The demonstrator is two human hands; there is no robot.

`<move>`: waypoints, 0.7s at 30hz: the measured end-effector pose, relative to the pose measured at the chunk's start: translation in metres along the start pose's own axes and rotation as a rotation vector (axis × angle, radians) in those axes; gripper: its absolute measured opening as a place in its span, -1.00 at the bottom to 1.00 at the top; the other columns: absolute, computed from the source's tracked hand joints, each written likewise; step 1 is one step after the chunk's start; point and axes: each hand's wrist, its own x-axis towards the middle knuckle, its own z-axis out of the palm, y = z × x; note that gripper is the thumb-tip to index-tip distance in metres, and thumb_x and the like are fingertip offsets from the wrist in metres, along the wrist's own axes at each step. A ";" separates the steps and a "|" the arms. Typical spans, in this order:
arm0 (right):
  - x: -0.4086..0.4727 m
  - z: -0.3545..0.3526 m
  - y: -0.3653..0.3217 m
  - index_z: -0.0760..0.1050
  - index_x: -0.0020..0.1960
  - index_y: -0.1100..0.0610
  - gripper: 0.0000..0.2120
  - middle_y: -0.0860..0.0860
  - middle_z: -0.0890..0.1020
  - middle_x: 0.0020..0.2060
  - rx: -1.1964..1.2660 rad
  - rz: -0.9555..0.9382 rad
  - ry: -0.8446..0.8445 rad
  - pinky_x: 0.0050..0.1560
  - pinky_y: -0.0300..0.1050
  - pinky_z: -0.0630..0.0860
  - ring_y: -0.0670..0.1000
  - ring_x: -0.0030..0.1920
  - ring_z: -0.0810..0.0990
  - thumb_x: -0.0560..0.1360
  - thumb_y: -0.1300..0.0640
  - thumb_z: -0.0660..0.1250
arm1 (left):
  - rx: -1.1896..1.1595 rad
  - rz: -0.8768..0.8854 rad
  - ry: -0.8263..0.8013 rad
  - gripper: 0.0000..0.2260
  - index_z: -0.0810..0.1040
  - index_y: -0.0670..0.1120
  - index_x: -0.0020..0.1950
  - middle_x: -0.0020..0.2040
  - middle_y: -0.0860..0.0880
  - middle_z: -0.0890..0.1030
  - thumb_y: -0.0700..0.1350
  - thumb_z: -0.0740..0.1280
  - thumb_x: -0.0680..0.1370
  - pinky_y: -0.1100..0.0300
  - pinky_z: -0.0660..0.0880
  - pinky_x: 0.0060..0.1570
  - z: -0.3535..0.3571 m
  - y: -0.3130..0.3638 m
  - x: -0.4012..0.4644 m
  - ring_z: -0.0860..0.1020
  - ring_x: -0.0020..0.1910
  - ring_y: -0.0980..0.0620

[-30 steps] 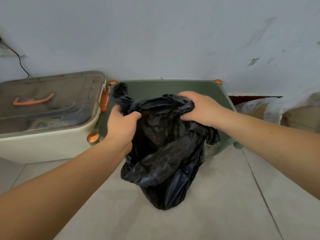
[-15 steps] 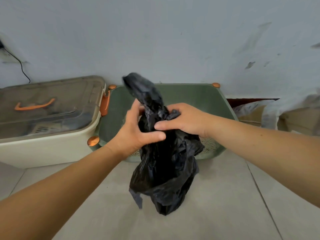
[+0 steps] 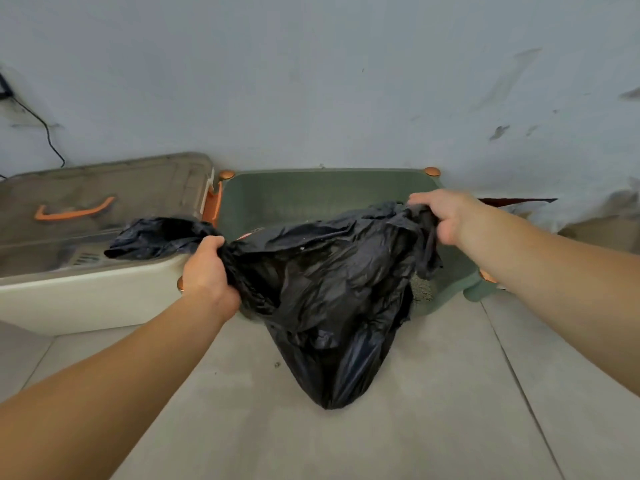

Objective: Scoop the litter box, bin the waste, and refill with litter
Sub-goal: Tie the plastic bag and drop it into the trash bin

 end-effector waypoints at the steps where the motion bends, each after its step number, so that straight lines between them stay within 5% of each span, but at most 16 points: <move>1: 0.003 -0.001 -0.002 0.47 0.02 0.17 -0.94 0.11 0.55 -0.14 0.109 -0.040 -0.002 -0.16 0.00 0.51 0.09 -0.19 0.57 0.57 0.24 0.24 | 0.013 0.018 0.043 -0.78 0.57 -0.14 0.05 0.13 -0.11 0.64 -0.08 0.26 0.49 0.00 0.58 -0.02 0.000 0.000 -0.002 0.64 0.00 -0.10; 5: 0.004 -0.007 -0.007 0.35 0.31 0.19 -0.71 0.13 0.46 -0.01 0.493 -0.283 -0.071 -0.19 -0.10 0.54 0.06 -0.05 0.54 0.59 0.22 0.18 | 0.056 0.034 0.136 -0.86 0.42 -0.12 -0.19 -0.07 -0.13 0.59 -0.14 0.21 0.57 -0.02 0.50 0.06 0.017 -0.002 -0.023 0.58 -0.18 -0.10; 8: 0.005 -0.013 0.004 0.36 0.37 0.11 -0.62 0.08 0.46 0.20 -0.089 -0.370 0.016 -0.05 -0.13 0.51 0.00 0.08 0.52 0.60 0.33 0.04 | 0.034 0.070 0.217 -0.81 0.33 -0.12 -0.23 -0.25 -0.04 0.43 -0.17 0.17 0.59 -0.01 0.47 0.04 0.025 -0.003 -0.032 0.48 -0.31 -0.02; 11: 0.010 -0.026 0.026 0.34 0.40 0.09 -0.48 0.06 0.44 0.32 -0.782 -0.448 0.124 0.10 -0.13 0.40 0.05 0.17 0.47 0.54 0.46 0.03 | 0.020 0.053 0.268 -0.95 0.38 -0.13 -0.05 -0.26 0.01 0.41 -0.18 0.17 0.59 -0.01 0.50 0.10 0.028 -0.002 -0.031 0.49 -0.29 -0.02; 14: 0.008 -0.037 0.042 0.22 0.47 0.12 -0.33 0.03 0.42 0.35 -1.245 -0.493 -0.200 0.25 -0.14 0.36 0.05 0.30 0.42 0.43 0.36 0.38 | 0.006 0.035 0.294 -0.88 0.41 -0.12 -0.19 -0.27 0.00 0.42 -0.22 0.18 0.55 -0.02 0.52 0.10 0.028 -0.001 -0.028 0.48 -0.30 -0.02; 17: -0.002 -0.031 0.050 0.10 0.51 0.02 0.15 -0.12 0.32 0.41 -1.268 -0.294 -0.511 0.46 -0.05 0.21 -0.05 0.42 0.28 0.09 -0.16 0.63 | 0.017 0.040 0.299 -0.84 0.41 -0.09 -0.25 -0.27 0.00 0.42 -0.21 0.19 0.54 0.04 0.49 0.03 0.026 -0.001 -0.023 0.48 -0.26 -0.04; 18: -0.005 -0.028 0.052 0.11 0.50 -0.01 0.16 -0.14 0.32 0.41 -1.197 -0.244 -0.581 0.47 -0.04 0.18 -0.06 0.43 0.28 0.06 -0.22 0.61 | 0.023 0.044 0.293 -0.87 0.43 -0.10 -0.20 -0.27 0.00 0.42 -0.20 0.18 0.54 0.05 0.48 0.01 0.026 -0.002 -0.021 0.48 -0.25 -0.04; 21: -0.023 -0.009 0.052 0.21 0.31 -0.10 -0.39 -0.24 0.43 0.16 -0.798 -0.267 -0.679 0.36 -0.21 0.19 -0.13 0.26 0.38 0.39 0.12 0.45 | 0.046 0.059 0.273 -0.92 0.45 -0.09 -0.03 -0.24 -0.03 0.45 -0.18 0.18 0.55 0.05 0.49 -0.02 0.024 -0.006 -0.015 0.49 -0.28 -0.03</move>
